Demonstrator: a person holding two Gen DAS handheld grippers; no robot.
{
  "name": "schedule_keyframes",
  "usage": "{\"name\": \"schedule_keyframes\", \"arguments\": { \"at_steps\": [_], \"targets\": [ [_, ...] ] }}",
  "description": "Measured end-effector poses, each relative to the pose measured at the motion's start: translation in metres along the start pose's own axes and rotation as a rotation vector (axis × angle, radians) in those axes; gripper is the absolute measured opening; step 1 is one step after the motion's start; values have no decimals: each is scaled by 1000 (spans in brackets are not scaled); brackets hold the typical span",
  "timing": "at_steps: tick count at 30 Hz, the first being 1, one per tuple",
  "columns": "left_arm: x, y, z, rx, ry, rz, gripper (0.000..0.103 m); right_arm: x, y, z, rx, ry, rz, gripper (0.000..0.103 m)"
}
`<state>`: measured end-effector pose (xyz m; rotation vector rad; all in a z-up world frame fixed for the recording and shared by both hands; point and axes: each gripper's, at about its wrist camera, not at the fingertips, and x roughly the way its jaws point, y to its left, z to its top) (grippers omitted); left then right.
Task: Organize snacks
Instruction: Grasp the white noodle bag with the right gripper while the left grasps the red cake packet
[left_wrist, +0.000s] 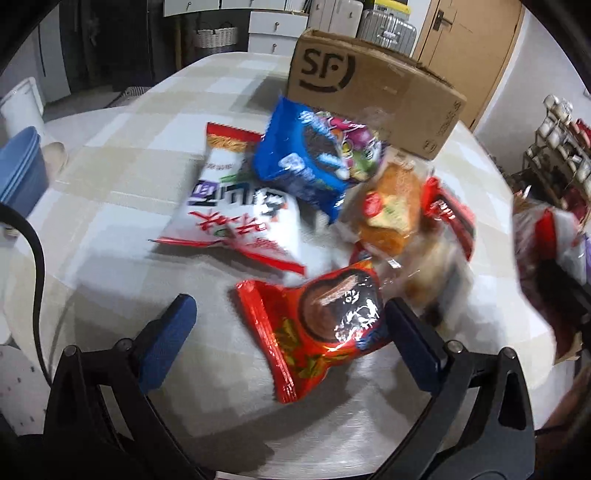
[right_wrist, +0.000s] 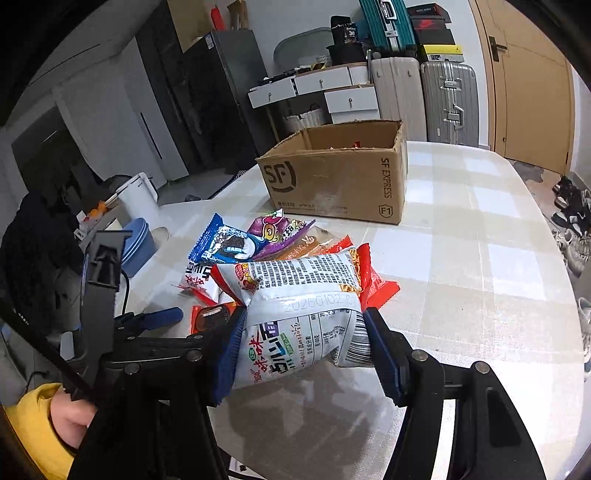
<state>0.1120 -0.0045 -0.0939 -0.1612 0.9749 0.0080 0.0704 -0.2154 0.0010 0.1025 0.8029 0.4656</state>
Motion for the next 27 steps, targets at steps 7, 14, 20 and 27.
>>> {"name": "schedule_keyframes", "arguments": {
  "at_steps": [7,14,20,27],
  "targets": [
    [-8,8,-5,44,-15,-37,79,1,0,-1,-4,2,-3,63],
    [-16,5,-11,86,-14,-109,45,7,2,-2,-18,19,-18,63],
    [-23,11,-13,79,-20,-160,43,9,1,-2,-9,18,-28,63],
    [-44,22,-13,50,-49,-243,43,4,2,0,-2,-7,-20,63]
  ]
}}
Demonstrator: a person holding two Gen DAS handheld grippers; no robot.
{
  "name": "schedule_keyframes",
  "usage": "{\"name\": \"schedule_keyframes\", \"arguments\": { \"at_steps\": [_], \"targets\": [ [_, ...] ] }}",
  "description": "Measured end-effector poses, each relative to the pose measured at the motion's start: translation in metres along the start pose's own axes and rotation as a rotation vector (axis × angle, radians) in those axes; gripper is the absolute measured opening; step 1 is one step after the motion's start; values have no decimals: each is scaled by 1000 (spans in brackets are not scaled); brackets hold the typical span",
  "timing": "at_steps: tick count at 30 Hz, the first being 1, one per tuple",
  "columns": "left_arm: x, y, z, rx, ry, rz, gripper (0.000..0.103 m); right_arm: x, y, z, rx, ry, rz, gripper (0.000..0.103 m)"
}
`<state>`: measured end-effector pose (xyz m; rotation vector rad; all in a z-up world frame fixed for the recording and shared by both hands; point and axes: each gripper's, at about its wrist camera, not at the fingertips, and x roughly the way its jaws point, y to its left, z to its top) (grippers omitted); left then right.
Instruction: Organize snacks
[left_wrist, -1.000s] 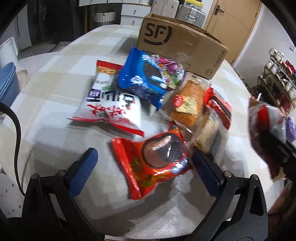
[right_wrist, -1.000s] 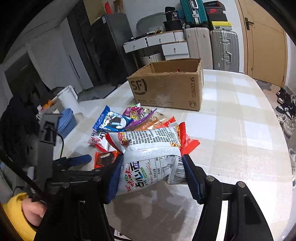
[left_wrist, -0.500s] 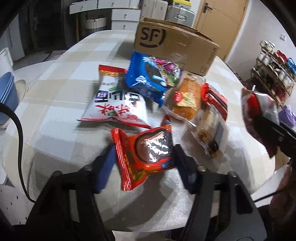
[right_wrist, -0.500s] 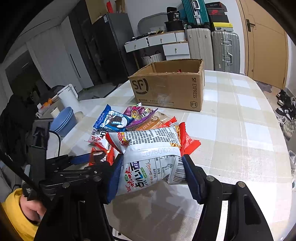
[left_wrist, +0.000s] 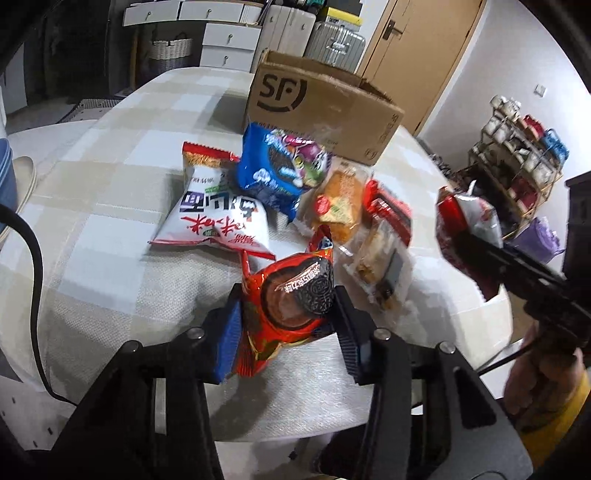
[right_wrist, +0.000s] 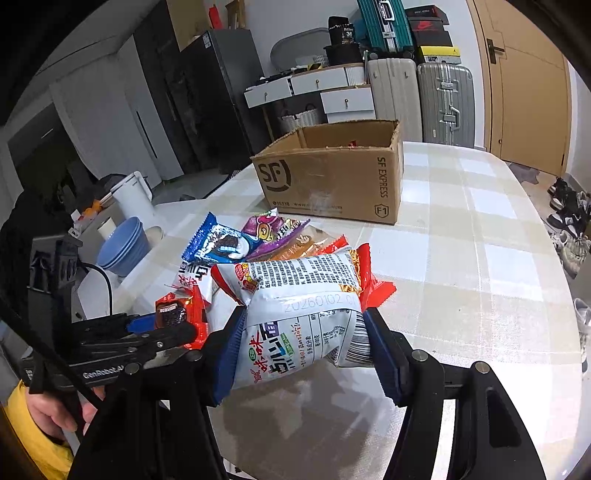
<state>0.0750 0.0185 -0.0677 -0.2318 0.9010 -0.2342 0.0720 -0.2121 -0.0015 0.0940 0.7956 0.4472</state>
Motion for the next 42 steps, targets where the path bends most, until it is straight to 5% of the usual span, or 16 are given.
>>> {"name": "schedule_keyframes", "arguments": {
  "at_steps": [8,25,35,42],
  "targets": [
    [-26,2,7,-14,-45,-56,43,-11,1,4,19,-58,27,63],
    [-92,-43,28,77,-194,13,43,-35,6,11,51,-179,61,63],
    [-131,-47,75,72,-294,-10,43,-59,11,33,97,-280,59,63],
    [-123,-45,115,68,-289,-23,43,-61,9,68,106,-288,50,63]
  ]
}}
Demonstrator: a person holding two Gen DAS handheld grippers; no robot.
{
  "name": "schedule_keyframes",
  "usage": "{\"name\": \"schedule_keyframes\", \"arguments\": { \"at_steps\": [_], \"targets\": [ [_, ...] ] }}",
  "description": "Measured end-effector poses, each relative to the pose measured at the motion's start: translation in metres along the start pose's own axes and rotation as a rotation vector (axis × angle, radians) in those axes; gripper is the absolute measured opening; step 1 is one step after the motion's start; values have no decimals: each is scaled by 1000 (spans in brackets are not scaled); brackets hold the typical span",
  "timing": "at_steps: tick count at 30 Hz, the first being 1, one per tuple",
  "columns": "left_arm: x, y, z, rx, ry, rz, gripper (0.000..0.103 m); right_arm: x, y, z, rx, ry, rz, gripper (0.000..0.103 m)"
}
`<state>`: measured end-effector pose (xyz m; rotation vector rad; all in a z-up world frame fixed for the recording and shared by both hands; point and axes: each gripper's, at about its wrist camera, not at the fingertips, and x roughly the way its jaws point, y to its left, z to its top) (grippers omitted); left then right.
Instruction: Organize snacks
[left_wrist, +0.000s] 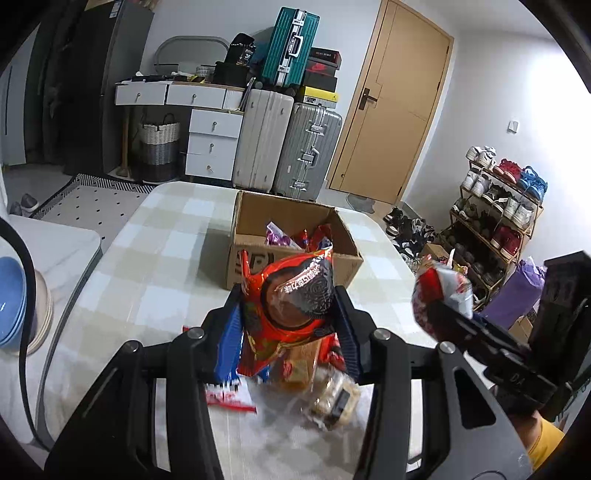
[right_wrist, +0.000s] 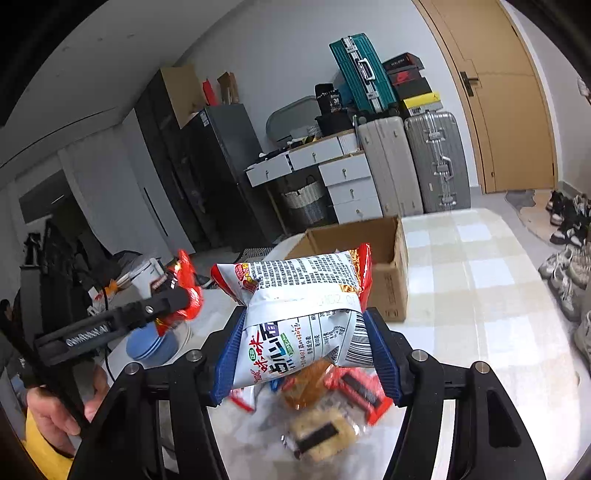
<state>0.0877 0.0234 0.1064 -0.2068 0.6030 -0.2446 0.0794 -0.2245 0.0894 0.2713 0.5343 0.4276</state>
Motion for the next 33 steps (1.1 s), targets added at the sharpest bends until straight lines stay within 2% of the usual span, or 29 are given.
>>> {"name": "schedule_keyframes", "arguments": {
  "at_steps": [7,12,19,25,33],
  "targets": [
    [37,15,39,-36,-14,-45,43,23,7,38,-50,-26,-27,63],
    [67,28,62,-75,-42,-73,43,50,5,53,-66,-25,-48,63],
    [131,41,86,-83,2,-89,43,90,-12,61,-64,-7,-85,63],
    [175,42,103,-65,27,-63,43,121,-26,73,-30,14,-91,63],
    [245,52,113,-79,98,-63,43,163,-37,91,-22,49,-112,63]
  ]
}}
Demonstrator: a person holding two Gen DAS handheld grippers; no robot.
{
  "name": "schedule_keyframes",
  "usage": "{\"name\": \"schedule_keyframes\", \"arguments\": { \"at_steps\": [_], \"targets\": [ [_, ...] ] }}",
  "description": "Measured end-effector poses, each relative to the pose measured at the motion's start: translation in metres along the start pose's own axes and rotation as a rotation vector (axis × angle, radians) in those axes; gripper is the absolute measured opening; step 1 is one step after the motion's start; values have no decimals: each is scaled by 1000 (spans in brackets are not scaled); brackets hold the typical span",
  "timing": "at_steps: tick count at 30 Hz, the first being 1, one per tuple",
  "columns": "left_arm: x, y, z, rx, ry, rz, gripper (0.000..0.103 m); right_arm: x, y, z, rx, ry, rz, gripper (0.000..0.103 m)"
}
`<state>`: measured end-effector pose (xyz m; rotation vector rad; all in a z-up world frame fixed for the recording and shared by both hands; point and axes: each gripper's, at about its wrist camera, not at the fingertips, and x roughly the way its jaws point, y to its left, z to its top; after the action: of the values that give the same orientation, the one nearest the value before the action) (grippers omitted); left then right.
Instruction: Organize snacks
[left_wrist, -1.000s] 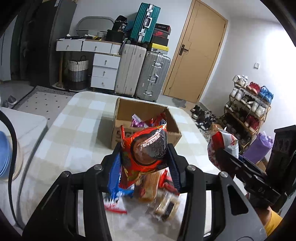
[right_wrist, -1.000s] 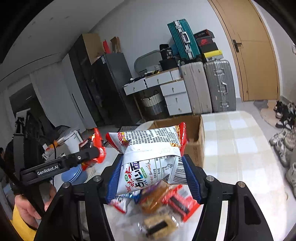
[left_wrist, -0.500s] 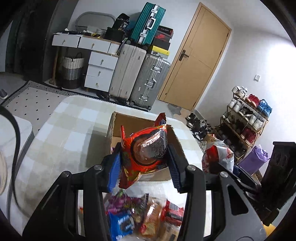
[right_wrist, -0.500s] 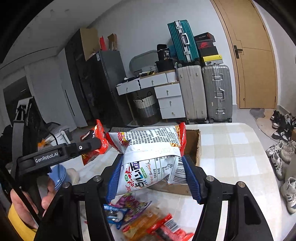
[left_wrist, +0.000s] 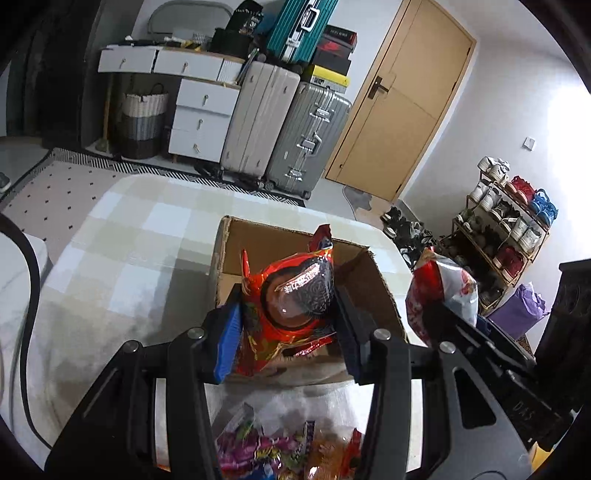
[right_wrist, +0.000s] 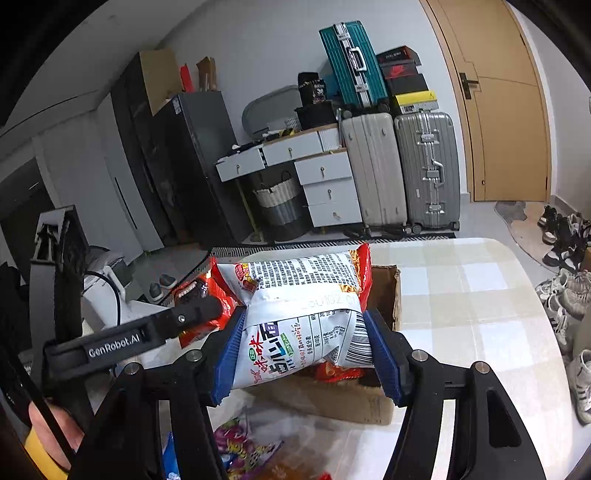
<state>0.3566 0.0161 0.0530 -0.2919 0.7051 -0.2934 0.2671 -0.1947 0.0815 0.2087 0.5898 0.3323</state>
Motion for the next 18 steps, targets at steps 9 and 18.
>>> {"name": "schedule_keyframes", "arguments": {
  "at_steps": [9,18],
  "targets": [
    [45,15,8,-9,24,-2,44,40,-9,5,-11,71,-32,63],
    [77,14,-4,23,55,1,44,68,-15,4,21,126,-44,63]
  ]
}}
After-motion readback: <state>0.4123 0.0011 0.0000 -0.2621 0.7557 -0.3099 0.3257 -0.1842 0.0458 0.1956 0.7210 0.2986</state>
